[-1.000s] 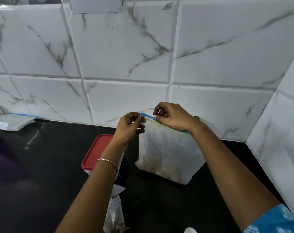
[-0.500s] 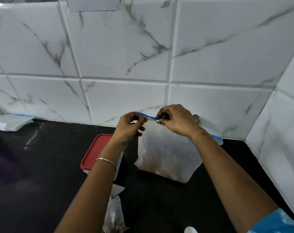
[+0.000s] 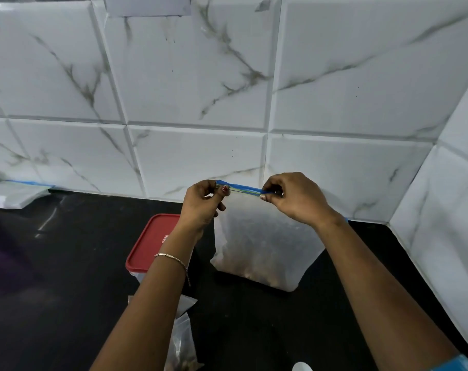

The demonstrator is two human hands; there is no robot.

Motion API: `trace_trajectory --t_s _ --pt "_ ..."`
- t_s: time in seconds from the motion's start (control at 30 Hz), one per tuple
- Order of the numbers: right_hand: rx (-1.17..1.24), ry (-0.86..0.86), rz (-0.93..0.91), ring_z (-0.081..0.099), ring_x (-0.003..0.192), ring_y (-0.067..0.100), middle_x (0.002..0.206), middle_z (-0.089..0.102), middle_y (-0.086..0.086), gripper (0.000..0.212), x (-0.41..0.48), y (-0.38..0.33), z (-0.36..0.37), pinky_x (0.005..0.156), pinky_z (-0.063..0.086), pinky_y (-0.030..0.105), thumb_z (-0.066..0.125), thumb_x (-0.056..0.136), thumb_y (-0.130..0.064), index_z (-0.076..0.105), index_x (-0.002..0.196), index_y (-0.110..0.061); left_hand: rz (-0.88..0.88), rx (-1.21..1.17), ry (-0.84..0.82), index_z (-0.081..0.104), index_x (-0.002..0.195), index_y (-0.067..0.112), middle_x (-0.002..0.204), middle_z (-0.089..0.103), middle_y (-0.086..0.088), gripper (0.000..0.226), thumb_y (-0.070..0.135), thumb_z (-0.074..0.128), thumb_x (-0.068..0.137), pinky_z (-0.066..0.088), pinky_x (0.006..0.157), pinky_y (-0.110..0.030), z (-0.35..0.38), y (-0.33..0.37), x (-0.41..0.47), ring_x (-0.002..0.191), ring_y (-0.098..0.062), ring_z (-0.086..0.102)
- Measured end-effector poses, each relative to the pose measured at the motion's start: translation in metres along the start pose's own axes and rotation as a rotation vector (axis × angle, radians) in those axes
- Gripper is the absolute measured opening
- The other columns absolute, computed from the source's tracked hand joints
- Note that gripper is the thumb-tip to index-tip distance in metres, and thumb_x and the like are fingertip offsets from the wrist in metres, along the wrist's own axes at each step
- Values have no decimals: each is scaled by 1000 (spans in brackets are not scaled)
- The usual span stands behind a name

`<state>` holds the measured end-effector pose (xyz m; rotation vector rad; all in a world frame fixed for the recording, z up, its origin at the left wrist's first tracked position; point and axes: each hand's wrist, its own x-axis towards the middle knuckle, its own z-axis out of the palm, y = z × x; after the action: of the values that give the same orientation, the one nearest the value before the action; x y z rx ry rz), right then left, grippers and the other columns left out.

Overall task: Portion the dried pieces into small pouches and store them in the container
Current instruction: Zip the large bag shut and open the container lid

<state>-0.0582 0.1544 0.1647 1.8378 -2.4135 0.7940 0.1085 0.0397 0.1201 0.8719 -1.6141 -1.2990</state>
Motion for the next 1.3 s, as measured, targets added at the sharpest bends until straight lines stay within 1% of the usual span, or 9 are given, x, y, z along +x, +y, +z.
trace_trajectory --t_s 0.3,0.6,0.77,0.87,0.93,1.03,1.1,1.17,1.3 --pt "-26 94 -12 50 78 4 92 66 -12 12 -2 -3 7 66 36 24 65 90 -35 70 96 -27 17 -31 -24 67 95 7 74 64 0 10 15 62 93 38 43 -14 -3 4 -3 44 -1 51" --pt "-81 -55 -2 51 78 9 89 60 -13 17 -7 3 -2 68 37 26 63 91 -36 68 105 -26 14 35 33 66 100 5 80 65 -1 15 18 64 92 43 47 -15 2 1 -2 51 -3 57" --pt "-111 29 -33 51 77 9 89 63 -10 10 -9 0 -2 65 39 26 63 91 -32 68 97 -25 92 256 133 64 105 18 102 65 -2 15 20 65 90 50 82 -37 5 3 -3 86 -19 59" --pt "-125 65 -61 50 75 9 89 63 -10 9 -9 -3 -1 65 41 27 63 91 -31 68 95 -24 340 676 136 55 124 29 129 53 5 39 24 65 86 30 106 -43 5 22 -12 125 -18 42" --pt "-123 86 -82 51 75 9 91 66 -8 10 -8 -5 0 67 45 28 63 91 -31 69 95 -24 493 926 5 52 129 32 134 51 7 42 29 60 88 11 114 -46 10 36 -16 134 -14 34" --pt "-107 104 -99 54 76 9 93 68 -7 10 -6 -8 -2 70 47 27 64 92 -30 70 98 -24 541 1163 -205 57 122 26 122 61 5 27 31 46 98 4 115 -47 25 44 -12 125 -15 48" --pt "-76 98 -88 59 81 10 95 70 -8 11 -6 -8 -4 75 52 30 67 90 -28 72 99 -27 530 1169 -267 62 110 21 106 66 1 20 21 45 100 21 111 -39 31 44 -8 108 -20 58" --pt "-31 60 -63 63 85 11 97 72 -8 14 -7 -5 -7 81 54 32 70 87 -26 72 101 -28 489 1084 -294 66 103 17 99 68 -4 16 13 51 97 41 93 -34 34 44 -6 96 -24 61" --pt "-69 -42 3 60 82 8 96 70 -9 14 -13 11 -19 73 49 24 71 86 -25 72 101 -26 440 1017 -286 67 101 13 97 65 -7 12 16 57 95 50 79 -36 35 42 -6 89 -24 59"
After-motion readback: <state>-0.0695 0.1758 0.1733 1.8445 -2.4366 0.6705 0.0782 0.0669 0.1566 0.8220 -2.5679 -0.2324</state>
